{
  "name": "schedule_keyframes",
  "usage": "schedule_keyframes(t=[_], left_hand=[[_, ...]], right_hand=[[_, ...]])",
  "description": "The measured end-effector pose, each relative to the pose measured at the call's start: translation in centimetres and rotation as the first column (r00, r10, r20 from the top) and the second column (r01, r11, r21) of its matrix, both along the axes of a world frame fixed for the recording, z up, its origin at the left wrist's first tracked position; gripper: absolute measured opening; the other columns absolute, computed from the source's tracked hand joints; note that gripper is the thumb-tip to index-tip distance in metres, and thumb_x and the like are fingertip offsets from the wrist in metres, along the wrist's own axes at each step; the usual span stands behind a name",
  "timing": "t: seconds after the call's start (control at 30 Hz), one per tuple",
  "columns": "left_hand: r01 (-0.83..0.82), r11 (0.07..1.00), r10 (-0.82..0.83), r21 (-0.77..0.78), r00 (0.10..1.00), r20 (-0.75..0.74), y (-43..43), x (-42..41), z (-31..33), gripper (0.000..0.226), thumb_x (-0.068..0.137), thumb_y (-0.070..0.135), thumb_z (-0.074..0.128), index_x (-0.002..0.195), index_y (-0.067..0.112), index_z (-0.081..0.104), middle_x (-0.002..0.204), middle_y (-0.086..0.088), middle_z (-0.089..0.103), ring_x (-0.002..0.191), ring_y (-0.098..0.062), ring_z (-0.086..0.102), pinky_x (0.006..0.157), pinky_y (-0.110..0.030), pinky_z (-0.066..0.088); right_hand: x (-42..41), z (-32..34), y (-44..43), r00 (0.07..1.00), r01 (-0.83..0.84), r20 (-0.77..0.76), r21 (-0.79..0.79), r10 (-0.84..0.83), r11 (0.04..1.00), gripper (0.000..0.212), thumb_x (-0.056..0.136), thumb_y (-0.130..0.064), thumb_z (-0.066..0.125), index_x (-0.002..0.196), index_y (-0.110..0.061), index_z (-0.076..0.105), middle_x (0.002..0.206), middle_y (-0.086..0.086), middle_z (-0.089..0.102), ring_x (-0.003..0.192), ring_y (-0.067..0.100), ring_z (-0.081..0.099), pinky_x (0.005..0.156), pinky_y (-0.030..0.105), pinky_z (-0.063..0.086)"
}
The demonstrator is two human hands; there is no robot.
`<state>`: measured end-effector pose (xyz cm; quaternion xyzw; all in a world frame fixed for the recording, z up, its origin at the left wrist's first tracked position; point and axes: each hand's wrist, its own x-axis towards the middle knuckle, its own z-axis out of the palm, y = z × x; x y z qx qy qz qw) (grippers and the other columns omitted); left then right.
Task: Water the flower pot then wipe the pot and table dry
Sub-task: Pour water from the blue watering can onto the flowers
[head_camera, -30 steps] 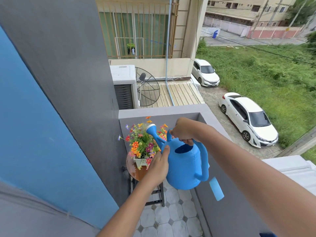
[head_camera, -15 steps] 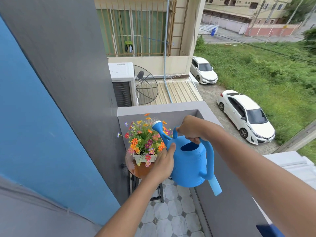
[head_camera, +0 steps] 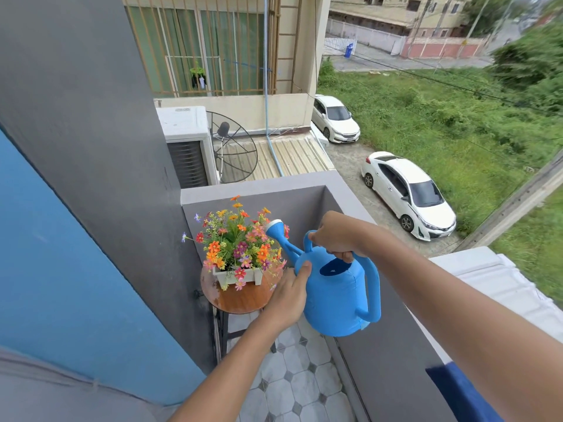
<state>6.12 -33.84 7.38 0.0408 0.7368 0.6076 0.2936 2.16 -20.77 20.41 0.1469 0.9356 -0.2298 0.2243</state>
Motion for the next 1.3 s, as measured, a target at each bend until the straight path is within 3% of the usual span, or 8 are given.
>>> schedule_keyframes(t=[0.13, 0.33, 0.43, 0.63, 0.8, 0.93, 1.03, 1.3], left_hand=[[-0.016, 1.000, 0.016, 0.007, 1.000, -0.023, -0.9, 1.0, 0.1, 0.040, 0.096, 0.063, 0.027, 0.127, 0.041, 0.038, 0.116, 0.018, 0.047, 0.097, 0.009, 0.045, 0.091, -0.031, 0.033], [-0.072, 0.997, 0.072, -0.005, 0.997, -0.020, -3.2, 2.1, -0.6, 0.068, 0.086, 0.076, 0.028, 0.140, 0.036, 0.039, 0.134, 0.009, 0.052, 0.120, -0.009, 0.050, 0.103, -0.041, 0.039], [-0.100, 0.995, 0.101, 0.010, 0.995, -0.011, -4.7, 2.6, -0.5, 0.053, 0.092, 0.069, 0.028, 0.135, 0.040, 0.040, 0.131, 0.011, 0.053, 0.113, -0.002, 0.050, 0.094, -0.033, 0.037], [-0.118, 0.993, 0.118, -0.024, 0.993, -0.023, -6.4, 3.5, -0.6, 0.053, 0.097, 0.061, 0.023, 0.140, 0.033, 0.039, 0.128, 0.010, 0.052, 0.102, 0.006, 0.047, 0.079, -0.023, 0.036], [-0.116, 0.993, 0.116, 0.015, 0.993, 0.011, -6.0, 4.3, -0.9, 0.040, 0.097, 0.060, 0.026, 0.132, 0.043, 0.039, 0.126, 0.011, 0.051, 0.105, 0.002, 0.048, 0.097, -0.037, 0.040], [-0.087, 0.996, 0.087, 0.004, 0.996, -0.015, -4.7, 4.4, -1.4, 0.059, 0.095, 0.065, 0.025, 0.145, 0.035, 0.035, 0.137, 0.011, 0.047, 0.121, -0.005, 0.044, 0.096, -0.030, 0.031], [-0.052, 0.999, 0.052, 0.011, 0.998, 0.022, -3.3, 4.0, -1.7, 0.073, 0.085, 0.078, 0.027, 0.147, 0.039, 0.031, 0.145, 0.013, 0.044, 0.133, -0.008, 0.039, 0.109, -0.042, 0.033], [0.022, 1.000, -0.022, 0.010, 0.999, 0.036, -0.7, 3.6, -1.5, 0.073, 0.083, 0.080, 0.026, 0.145, 0.041, 0.032, 0.139, 0.013, 0.047, 0.126, -0.012, 0.046, 0.107, -0.049, 0.040]], right_hand=[[0.5, -0.3, -0.7, 1.000, 0.010, 0.025, -0.064, -0.008, 0.998, 0.032, 0.100, -0.021, 0.048, 0.078, 0.000, 0.057, 0.056, 0.012, 0.043, 0.035, 0.021, 0.033, 0.044, 0.024, 0.031], [0.6, -0.9, -3.1, 0.998, -0.010, 0.067, -0.126, 0.019, 0.992, 0.025, 0.098, -0.021, 0.051, 0.083, -0.002, 0.055, 0.058, 0.011, 0.039, 0.041, 0.020, 0.029, 0.046, 0.028, 0.026], [0.6, -1.3, -4.7, 0.996, -0.031, 0.074, -0.130, 0.041, 0.991, 0.029, 0.099, -0.020, 0.050, 0.078, 0.000, 0.055, 0.057, 0.011, 0.041, 0.039, 0.021, 0.031, 0.046, 0.029, 0.027], [0.8, -2.3, -6.4, 0.992, -0.026, 0.114, -0.169, 0.046, 0.985, 0.028, 0.100, -0.019, 0.048, 0.077, -0.003, 0.049, 0.051, 0.006, 0.032, 0.034, 0.017, 0.023, 0.043, 0.024, 0.023], [1.1, -2.2, -6.3, 0.987, -0.034, 0.151, -0.157, 0.058, 0.987, 0.025, 0.100, -0.020, 0.048, 0.082, -0.003, 0.050, 0.053, 0.005, 0.029, 0.040, 0.018, 0.020, 0.045, 0.026, 0.019], [1.4, -2.1, -5.1, 0.984, -0.035, 0.168, -0.132, 0.057, 0.991, 0.020, 0.100, -0.017, 0.046, 0.084, -0.005, 0.049, 0.056, 0.006, 0.028, 0.042, 0.018, 0.020, 0.045, 0.027, 0.019], [1.7, -2.0, -3.6, 0.988, -0.028, 0.149, -0.092, 0.042, 0.995, 0.024, 0.099, -0.017, 0.047, 0.082, -0.002, 0.054, 0.057, 0.009, 0.036, 0.041, 0.019, 0.026, 0.045, 0.028, 0.023], [2.6, -2.1, -0.3, 0.992, 0.077, 0.112, -0.106, -0.065, 0.991, 0.028, 0.098, -0.020, 0.049, 0.082, 0.001, 0.057, 0.060, 0.012, 0.041, 0.038, 0.020, 0.029, 0.044, 0.026, 0.027]])
